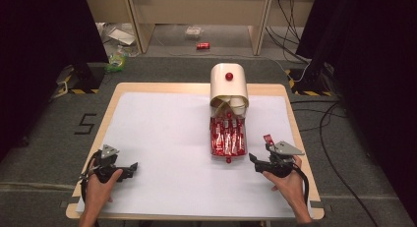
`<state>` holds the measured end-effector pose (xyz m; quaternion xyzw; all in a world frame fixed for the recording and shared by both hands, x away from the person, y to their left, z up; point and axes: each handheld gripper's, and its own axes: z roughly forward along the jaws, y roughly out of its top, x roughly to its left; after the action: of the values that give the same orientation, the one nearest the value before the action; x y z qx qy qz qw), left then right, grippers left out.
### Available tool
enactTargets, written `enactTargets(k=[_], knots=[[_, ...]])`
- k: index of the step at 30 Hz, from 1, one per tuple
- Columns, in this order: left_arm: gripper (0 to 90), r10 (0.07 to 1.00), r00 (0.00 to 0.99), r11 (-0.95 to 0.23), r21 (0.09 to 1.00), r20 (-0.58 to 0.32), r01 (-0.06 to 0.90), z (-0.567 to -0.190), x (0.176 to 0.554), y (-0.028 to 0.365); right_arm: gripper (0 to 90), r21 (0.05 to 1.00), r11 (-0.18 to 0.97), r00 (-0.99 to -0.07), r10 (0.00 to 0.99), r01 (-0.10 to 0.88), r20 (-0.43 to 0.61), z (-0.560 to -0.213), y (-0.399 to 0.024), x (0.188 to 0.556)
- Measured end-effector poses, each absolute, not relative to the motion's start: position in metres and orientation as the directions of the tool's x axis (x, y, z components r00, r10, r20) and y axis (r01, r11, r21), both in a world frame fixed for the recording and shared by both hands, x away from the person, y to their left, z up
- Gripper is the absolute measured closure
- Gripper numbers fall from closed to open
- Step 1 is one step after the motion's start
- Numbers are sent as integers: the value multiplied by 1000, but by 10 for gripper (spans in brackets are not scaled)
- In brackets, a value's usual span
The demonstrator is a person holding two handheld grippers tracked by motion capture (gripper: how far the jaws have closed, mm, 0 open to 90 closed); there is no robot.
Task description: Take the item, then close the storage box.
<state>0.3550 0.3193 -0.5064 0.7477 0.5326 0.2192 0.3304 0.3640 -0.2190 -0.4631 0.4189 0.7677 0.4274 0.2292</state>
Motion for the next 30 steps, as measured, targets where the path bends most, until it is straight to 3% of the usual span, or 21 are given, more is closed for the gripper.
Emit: enactTargets(k=[14, 30], knots=[[0, 941, 337, -215, 728, -24, 652, -506, 355, 319, 244, 842, 326, -600, 800, 429, -3, -466, -201, 359], [0, 941, 336, -214, 728, -24, 651, -506, 355, 319, 244, 846, 334, -591, 806, 415, -28, -468, -197, 357]])
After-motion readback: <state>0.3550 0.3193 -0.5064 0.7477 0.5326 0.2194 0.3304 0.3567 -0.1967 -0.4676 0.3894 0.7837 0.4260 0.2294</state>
